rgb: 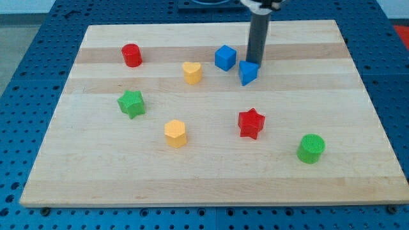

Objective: Move the blue triangle closer to the blue cube

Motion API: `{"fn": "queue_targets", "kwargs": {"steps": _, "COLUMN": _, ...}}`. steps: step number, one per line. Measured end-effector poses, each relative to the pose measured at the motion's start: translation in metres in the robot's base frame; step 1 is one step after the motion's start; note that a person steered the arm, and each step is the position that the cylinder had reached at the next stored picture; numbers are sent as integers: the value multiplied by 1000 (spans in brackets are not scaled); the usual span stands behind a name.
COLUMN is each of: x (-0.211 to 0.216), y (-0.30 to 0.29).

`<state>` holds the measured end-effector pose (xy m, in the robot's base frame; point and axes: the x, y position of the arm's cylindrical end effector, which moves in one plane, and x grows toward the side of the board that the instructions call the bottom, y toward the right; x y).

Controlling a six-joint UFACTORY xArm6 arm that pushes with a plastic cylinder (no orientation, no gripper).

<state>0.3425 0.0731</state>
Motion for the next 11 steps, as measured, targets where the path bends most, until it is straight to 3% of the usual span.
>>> {"fn": "queue_targets", "kwargs": {"steps": 2, "x": 0, "y": 33}}
{"fn": "queue_targets", "kwargs": {"steps": 4, "x": 49, "y": 62}}
{"fn": "queue_targets", "kwargs": {"steps": 5, "x": 66, "y": 36}}
{"fn": "queue_targets", "kwargs": {"steps": 8, "x": 41, "y": 15}}
{"fn": "queue_targets", "kwargs": {"steps": 11, "x": 30, "y": -54}}
